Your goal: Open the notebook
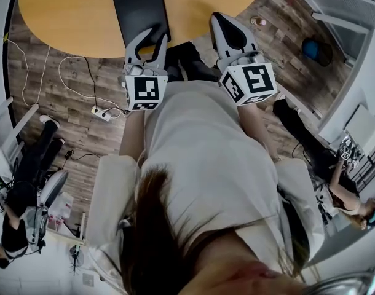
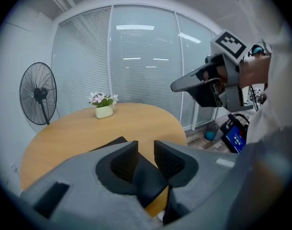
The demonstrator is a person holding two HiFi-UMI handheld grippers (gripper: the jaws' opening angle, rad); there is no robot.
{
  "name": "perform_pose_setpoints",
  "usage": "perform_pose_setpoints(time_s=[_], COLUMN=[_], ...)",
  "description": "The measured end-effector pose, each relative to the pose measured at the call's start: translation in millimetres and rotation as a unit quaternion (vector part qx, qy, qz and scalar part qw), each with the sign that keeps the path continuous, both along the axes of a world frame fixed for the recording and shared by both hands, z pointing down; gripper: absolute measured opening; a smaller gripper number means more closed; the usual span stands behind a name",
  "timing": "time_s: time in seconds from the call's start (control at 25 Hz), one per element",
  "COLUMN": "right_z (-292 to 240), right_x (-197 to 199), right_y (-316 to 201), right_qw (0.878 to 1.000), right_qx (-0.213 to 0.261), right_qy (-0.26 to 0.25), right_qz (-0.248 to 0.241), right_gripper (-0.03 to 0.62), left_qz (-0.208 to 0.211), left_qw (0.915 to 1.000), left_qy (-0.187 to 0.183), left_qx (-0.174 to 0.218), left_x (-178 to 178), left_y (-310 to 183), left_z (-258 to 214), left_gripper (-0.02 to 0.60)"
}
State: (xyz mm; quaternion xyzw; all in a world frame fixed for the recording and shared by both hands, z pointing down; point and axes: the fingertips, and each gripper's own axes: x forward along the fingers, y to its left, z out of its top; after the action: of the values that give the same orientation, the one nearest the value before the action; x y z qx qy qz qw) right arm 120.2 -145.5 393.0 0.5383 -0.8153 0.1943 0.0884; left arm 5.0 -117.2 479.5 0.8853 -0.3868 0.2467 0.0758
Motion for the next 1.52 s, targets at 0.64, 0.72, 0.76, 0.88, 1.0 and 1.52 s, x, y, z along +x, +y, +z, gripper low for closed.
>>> perform_pose_setpoints(time_s=[0.64, 0.72, 0.76, 0.88, 1.0, 1.52], right_z=[35.8, 37.4, 37.8, 39.6, 42.8, 44.8], right_x=[7.9, 7.4, 7.4, 7.1, 6.7, 0.5], right_y=[23.3, 25.1, 25.6, 25.5, 24.8, 32.1], right_qw=[0.998, 0.998, 0.998, 0.998, 0.997, 0.998], right_qx=[-0.057, -0.060, -0.060, -0.064, -0.067, -0.068], right_qy=[-0.001, -0.001, -0.001, 0.000, 0.001, 0.000], right_qz=[0.021, 0.023, 0.024, 0.028, 0.029, 0.020], right_gripper=[0.002, 0.002, 0.002, 0.002, 0.002, 0.002], left_qz=[0.097, 0.105, 0.108, 0.114, 0.119, 0.135], left_qw=[0.9885, 0.9869, 0.9862, 0.9840, 0.9818, 0.9767], left_qy=[-0.113, -0.119, -0.121, -0.132, -0.144, -0.164], left_qx=[-0.029, -0.031, -0.032, -0.034, -0.035, -0.032], left_x=[25.1, 26.6, 27.1, 26.8, 25.5, 30.9], left_y=[24.6, 26.1, 26.4, 25.6, 23.5, 29.2], left_z=[71.0, 74.9, 76.5, 82.7, 89.4, 97.3], left_gripper=[0.180, 0.190, 0.192, 0.195, 0.195, 0.199])
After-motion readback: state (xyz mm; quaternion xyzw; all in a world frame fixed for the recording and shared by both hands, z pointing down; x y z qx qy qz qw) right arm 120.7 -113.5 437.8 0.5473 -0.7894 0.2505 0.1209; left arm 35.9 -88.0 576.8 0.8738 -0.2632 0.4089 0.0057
